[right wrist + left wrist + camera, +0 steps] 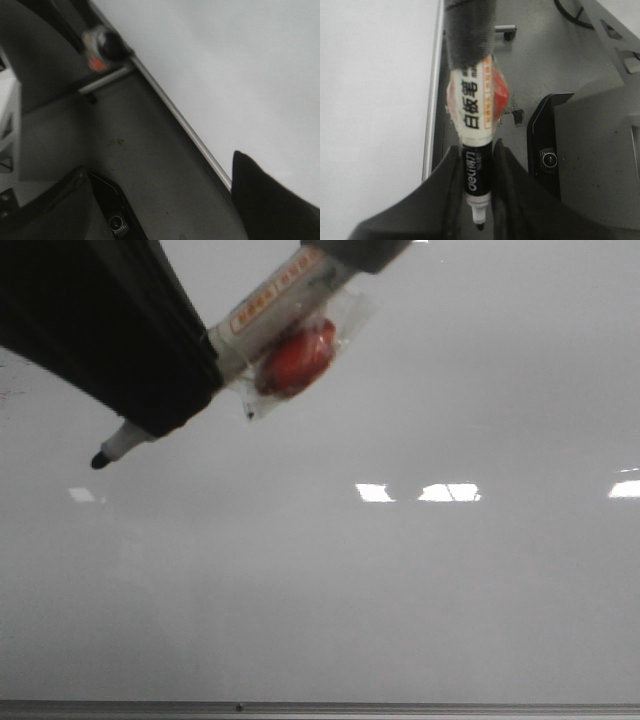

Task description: Write number 9 on whiteboard

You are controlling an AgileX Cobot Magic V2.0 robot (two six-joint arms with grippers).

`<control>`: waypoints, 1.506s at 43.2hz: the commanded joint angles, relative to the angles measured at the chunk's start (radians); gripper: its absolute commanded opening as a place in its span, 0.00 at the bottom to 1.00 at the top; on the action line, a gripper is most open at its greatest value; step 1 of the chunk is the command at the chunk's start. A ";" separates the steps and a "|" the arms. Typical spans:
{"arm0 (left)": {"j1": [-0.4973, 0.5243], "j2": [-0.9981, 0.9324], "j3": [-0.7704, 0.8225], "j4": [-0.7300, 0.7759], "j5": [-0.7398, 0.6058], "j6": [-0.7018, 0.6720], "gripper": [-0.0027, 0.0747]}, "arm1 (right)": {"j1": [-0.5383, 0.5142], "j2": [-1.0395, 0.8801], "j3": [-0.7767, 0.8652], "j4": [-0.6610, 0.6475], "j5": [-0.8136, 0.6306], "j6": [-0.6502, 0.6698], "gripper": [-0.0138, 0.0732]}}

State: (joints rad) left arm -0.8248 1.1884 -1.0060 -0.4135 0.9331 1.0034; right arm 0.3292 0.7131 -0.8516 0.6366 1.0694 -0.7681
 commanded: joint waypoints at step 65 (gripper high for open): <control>-0.035 -0.028 -0.035 -0.067 -0.184 -0.074 0.71 | 0.256 0.430 -0.131 0.268 -0.170 -0.210 0.08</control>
State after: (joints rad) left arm -0.8525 1.1862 -1.0060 -0.4371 0.8436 0.9813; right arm 0.5981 1.1592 -0.9505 0.8583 0.9444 -0.9684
